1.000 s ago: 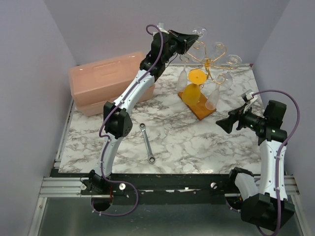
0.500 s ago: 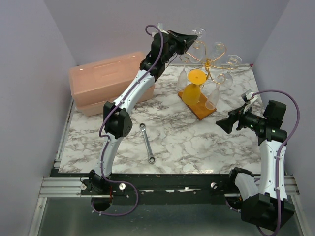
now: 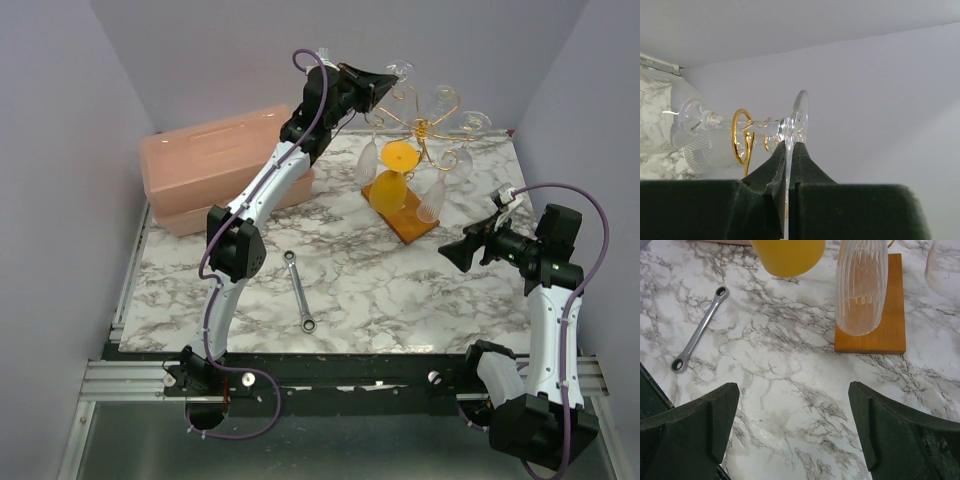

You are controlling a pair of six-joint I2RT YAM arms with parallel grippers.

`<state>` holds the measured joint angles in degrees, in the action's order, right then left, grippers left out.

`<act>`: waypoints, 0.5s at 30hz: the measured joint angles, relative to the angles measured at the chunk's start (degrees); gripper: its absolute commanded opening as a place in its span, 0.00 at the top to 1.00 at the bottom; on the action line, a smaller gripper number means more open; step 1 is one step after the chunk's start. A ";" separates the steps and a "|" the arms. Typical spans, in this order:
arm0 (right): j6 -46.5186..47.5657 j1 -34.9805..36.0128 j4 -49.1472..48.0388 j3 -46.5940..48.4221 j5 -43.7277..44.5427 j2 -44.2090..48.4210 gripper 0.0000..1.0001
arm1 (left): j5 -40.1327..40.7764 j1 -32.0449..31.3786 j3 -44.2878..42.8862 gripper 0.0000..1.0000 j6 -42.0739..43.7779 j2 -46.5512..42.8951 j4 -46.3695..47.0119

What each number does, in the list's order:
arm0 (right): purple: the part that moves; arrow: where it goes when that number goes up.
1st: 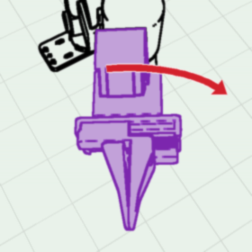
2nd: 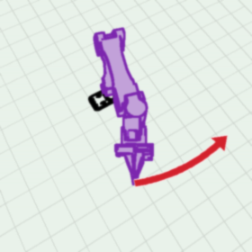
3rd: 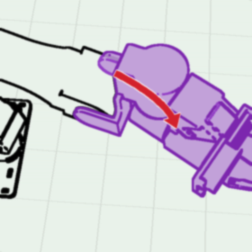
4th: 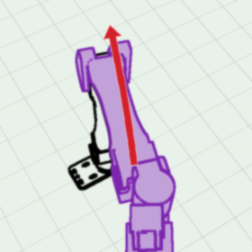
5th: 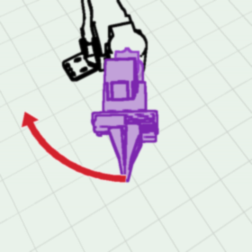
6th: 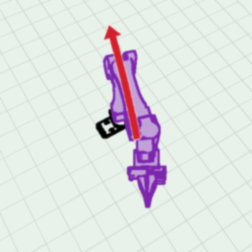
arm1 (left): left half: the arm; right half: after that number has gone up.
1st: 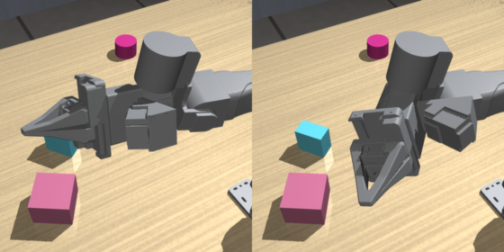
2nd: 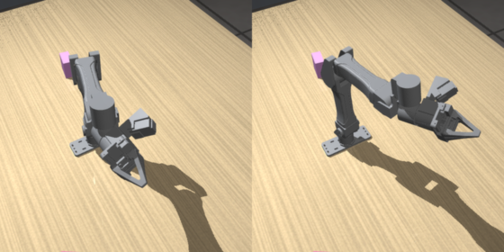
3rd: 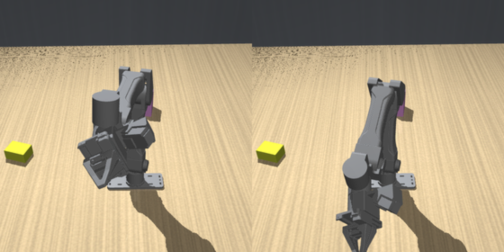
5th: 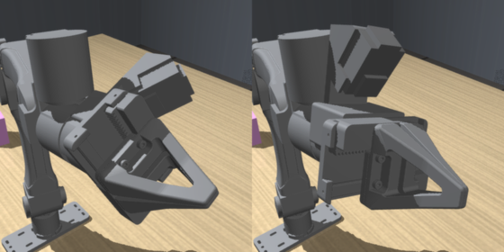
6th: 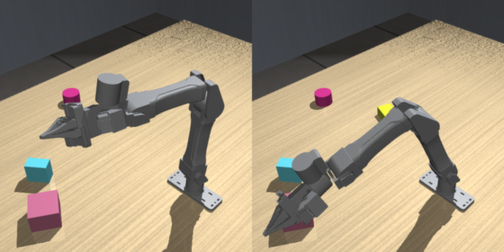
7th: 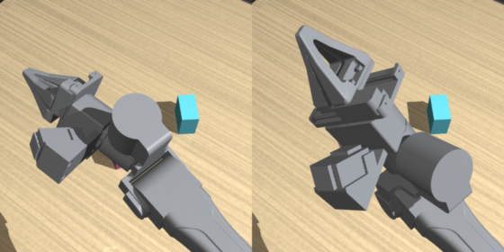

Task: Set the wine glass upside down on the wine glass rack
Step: Turn the wine glass upside down at the wine rack.

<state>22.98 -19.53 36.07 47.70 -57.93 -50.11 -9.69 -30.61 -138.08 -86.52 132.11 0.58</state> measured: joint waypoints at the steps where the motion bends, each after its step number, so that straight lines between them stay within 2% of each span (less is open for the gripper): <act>1: 0.02 0.00 0.00 0.00 0.00 0.02 0.00 | -0.24 0.07 0.02 1.00 0.04 -0.02 0.02; 15: 0.07 0.00 0.00 0.00 0.00 0.35 0.00 | -2.95 0.74 0.33 1.00 1.36 -1.07 -1.01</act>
<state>23.05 -19.53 36.07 47.70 -57.93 -49.76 -12.64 -29.87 -137.75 -85.17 131.04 -0.43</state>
